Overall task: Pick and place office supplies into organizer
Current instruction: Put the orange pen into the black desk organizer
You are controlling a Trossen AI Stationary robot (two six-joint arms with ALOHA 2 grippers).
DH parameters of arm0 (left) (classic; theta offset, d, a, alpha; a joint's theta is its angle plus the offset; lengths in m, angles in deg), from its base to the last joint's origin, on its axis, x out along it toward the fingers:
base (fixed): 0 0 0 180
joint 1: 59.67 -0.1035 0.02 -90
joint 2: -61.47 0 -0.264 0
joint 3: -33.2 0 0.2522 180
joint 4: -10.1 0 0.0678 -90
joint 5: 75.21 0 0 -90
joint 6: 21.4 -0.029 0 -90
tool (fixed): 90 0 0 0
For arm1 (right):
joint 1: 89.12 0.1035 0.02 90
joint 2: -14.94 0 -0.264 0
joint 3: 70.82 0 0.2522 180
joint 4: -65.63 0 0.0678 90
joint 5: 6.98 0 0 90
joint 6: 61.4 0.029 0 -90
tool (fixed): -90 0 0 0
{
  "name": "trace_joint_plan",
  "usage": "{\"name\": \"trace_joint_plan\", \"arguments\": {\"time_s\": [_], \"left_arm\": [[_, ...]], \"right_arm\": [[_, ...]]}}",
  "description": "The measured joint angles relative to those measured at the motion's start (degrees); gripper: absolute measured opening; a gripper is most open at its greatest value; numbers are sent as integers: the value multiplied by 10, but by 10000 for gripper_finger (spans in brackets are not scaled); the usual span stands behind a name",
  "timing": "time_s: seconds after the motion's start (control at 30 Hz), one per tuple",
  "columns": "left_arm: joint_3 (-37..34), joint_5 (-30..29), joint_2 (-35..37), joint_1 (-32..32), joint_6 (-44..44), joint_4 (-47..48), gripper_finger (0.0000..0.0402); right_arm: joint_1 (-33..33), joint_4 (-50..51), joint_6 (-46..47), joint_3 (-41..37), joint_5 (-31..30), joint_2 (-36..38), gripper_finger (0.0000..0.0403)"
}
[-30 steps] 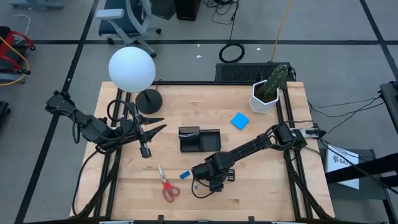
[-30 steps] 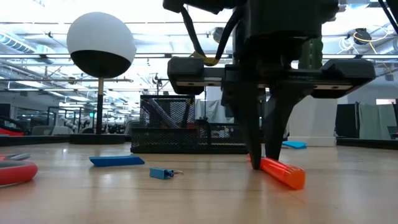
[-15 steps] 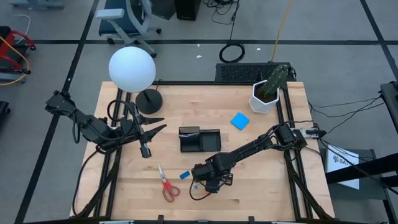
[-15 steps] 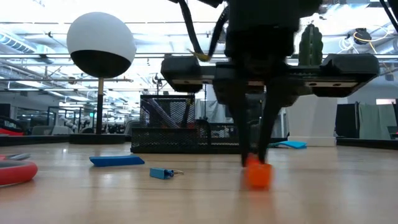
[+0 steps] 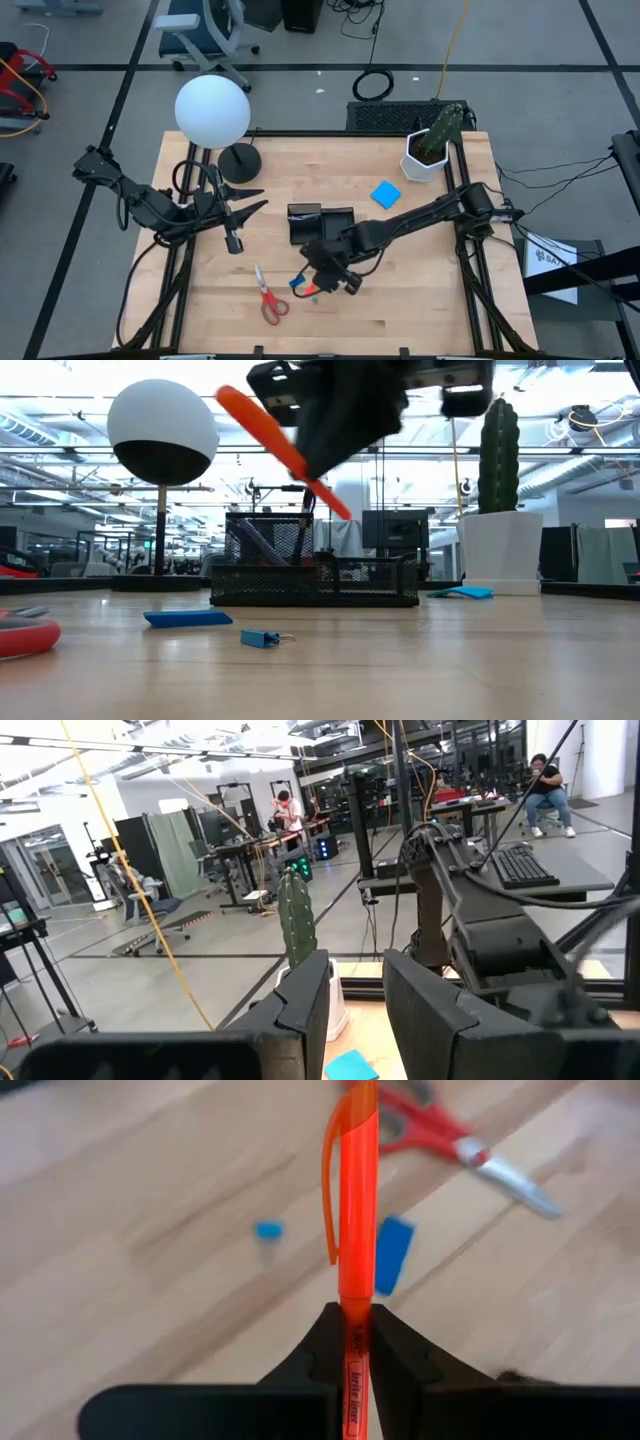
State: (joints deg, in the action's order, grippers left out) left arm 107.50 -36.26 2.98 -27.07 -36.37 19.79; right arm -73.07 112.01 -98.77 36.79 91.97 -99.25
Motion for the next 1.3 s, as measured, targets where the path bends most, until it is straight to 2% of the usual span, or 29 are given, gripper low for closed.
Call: {"name": "trace_joint_plan", "arguments": {"time_s": [0.13,0.23,0.33,0.47,0.53,0.6,0.7,1.03,1.3], "left_arm": [[0,0,0,0,0,0,104],[0,0,0,0,0,0,104],[0,0,0,0,0,0,104],[0,0,0,0,0,0,104],[0,0,0,0,0,0,104],[0,0,0,0,0,0,104],[0,0,0,0,0,0,104],[0,0,0,0,0,0,104],[0,0,0,0,0,0,104]], "right_arm": [[-11,-163,34,-86,-7,40,17],[-23,-315,60,-169,-61,83,17],[-34,-511,79,-266,-119,121,17],[-55,-819,136,-390,-135,145,17],[-67,-930,153,-439,-137,143,17],[-81,-998,167,-472,-144,142,17],[-104,-1045,205,-492,-149,143,17],[-159,-1022,258,-492,-146,143,19],[-179,-1066,316,-492,-117,87,17]]}}
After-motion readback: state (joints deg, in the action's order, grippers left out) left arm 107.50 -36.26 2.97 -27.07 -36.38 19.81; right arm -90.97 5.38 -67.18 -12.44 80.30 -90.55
